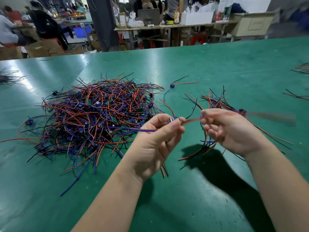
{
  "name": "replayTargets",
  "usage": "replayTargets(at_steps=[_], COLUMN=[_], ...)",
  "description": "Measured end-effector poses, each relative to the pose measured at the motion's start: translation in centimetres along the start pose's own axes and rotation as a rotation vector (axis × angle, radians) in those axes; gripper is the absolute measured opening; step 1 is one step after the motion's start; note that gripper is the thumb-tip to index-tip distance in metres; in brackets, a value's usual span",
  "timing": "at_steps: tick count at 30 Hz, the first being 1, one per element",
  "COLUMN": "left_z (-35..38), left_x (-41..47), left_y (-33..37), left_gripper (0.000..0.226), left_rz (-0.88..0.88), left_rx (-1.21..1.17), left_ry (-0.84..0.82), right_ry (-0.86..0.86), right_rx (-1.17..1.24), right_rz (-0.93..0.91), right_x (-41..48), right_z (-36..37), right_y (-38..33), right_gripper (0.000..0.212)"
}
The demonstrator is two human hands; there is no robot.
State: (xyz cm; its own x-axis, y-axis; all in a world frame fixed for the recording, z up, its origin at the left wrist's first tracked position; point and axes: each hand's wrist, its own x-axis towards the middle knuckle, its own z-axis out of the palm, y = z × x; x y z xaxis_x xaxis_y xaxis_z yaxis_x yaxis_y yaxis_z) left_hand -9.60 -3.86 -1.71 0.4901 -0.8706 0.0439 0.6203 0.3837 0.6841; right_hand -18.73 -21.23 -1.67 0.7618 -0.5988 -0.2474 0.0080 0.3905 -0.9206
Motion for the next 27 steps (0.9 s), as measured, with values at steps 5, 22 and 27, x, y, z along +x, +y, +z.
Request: replayTargets(at_steps=[5,22,27], left_z=[-0.5,-0.1,-0.2], left_x=[0.8,0.4,0.1], left_y=[-1.2,-3.5,-2.9], left_gripper=[0.035,0.019,0.014], left_rz=[0.288,0.063,-0.178], left_rx=[0.364,0.568,0.558], left_ry=[0.280,0.195,0.085], right_ry=[-0.320,-0.204,0.004], right_rx=[-0.014,-0.106,-0.006], right_rz=[-0.063,-0.158,-0.230], right_x=[-0.9,-0.9,-0.7], right_z=[1.7,1.7,0.6], right_y=[1.6,1.5,-0.1], right_gripper=[0.024,0.004,0.011])
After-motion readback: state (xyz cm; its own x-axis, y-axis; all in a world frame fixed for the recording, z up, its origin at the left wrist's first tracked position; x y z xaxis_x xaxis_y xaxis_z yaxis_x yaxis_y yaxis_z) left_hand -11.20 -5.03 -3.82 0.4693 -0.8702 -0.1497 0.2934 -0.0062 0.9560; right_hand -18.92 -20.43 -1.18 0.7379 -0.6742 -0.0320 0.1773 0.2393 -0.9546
